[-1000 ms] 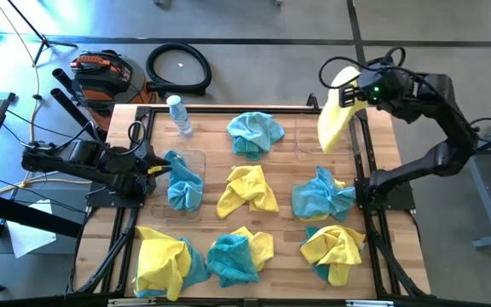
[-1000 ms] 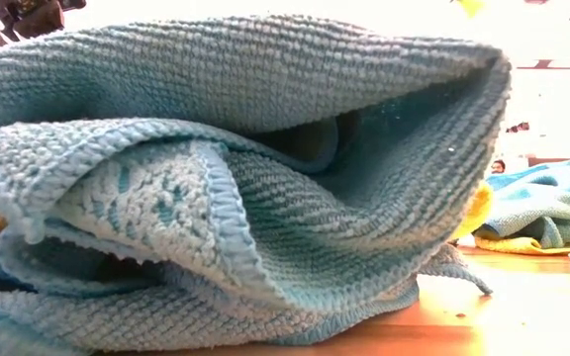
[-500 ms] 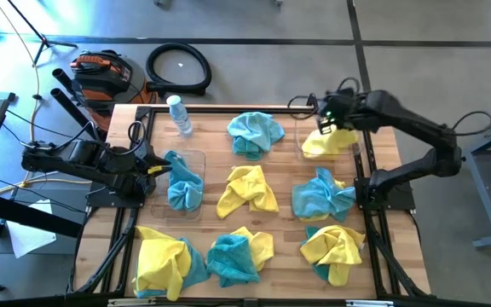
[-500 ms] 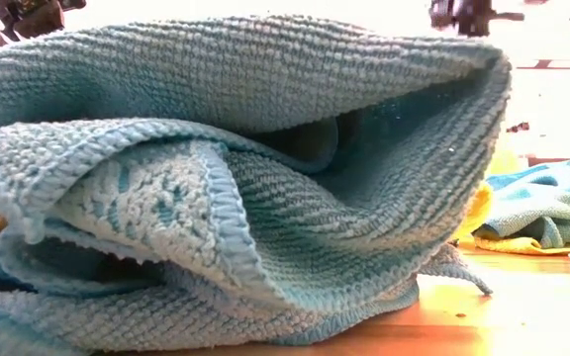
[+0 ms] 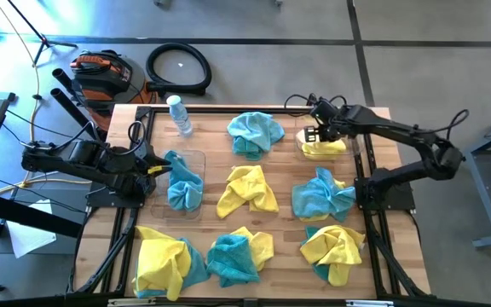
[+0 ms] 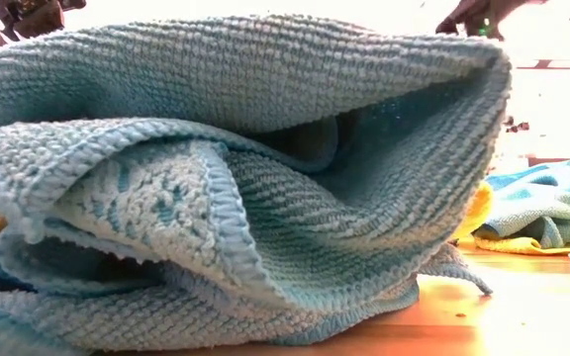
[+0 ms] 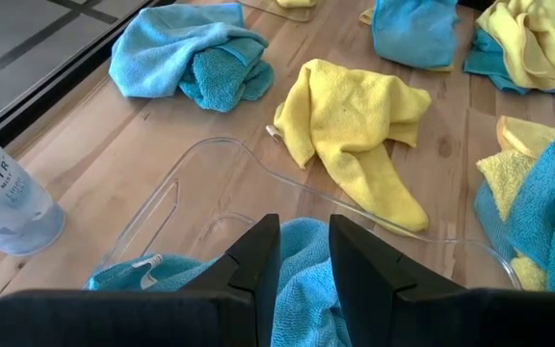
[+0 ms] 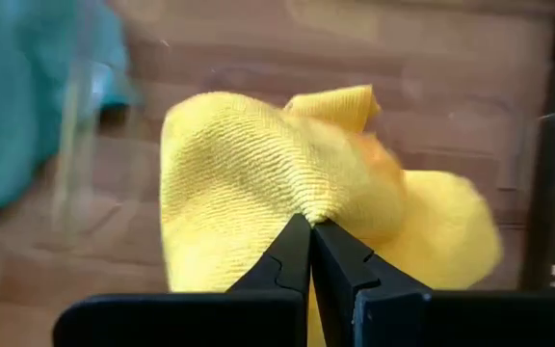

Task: Sort microfiber towel by color & place in baskets
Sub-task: Put the yellow microfiber cloth into the right transparent bin

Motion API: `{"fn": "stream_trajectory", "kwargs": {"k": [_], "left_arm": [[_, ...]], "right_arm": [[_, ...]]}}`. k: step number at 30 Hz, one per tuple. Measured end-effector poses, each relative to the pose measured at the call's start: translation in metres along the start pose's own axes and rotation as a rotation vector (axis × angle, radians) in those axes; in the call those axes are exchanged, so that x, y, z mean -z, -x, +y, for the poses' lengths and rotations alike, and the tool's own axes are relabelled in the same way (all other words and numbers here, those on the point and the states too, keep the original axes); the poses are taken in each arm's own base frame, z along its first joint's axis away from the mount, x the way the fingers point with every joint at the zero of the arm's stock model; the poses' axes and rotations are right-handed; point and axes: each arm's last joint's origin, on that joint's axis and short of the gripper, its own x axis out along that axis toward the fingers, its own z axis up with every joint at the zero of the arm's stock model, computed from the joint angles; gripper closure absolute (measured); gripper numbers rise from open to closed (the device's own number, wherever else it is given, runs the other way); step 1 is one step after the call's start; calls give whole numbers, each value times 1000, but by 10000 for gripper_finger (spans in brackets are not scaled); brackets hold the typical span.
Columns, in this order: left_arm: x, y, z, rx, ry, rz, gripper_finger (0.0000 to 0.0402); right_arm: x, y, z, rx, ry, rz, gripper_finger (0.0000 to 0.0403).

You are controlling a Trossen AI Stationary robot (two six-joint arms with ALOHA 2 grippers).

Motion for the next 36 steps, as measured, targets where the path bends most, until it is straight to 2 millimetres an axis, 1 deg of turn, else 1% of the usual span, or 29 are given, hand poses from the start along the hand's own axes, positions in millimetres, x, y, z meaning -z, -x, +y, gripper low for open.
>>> {"fn": "stream_trajectory", "kwargs": {"k": [6, 10, 14, 19, 26, 30, 36], "left_arm": [[0, 0, 0, 0, 0, 0, 319], [0, 0, 0, 0, 0, 0, 319], [0, 0, 0, 0, 1, 0, 319], [0, 0, 0, 0, 1, 0, 319], [0, 0, 0, 0, 2, 0, 319], [0, 0, 0, 0, 3, 0, 319], [0, 0, 0, 0, 3, 0, 319]], "right_arm": [[9, -31, -15, -21, -49, 38, 403], [16, -46, -23, -34, -85, 57, 403], [22, -56, -28, -33, -91, 60, 403], [22, -67, -26, -3, -62, 102, 403], [15, -90, -16, 37, -31, 192, 403], [11, -96, -18, 36, -57, 221, 403], [10, -95, -20, 26, -36, 216, 402]]}}
